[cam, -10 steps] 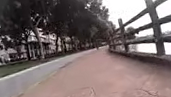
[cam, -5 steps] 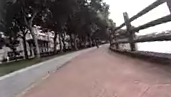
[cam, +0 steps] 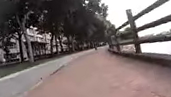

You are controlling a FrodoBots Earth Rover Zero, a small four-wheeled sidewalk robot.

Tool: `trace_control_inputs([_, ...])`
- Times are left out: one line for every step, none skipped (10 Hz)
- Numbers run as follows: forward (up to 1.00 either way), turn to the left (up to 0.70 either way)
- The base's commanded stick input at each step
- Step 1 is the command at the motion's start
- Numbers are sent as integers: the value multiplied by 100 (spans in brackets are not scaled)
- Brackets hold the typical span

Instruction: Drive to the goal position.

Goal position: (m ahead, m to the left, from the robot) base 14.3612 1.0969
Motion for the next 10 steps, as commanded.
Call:
trace_control_inputs([100,0])
trace_control_inputs([100,0])
trace_control_inputs([100,0])
trace_control_inputs([100,0])
trace_control_inputs([100,0])
trace_control_inputs([100,0])
trace_control_inputs([100,0])
trace_control_inputs([100,0])
trace_control_inputs([100,0])
trace_control_inputs([100,0])
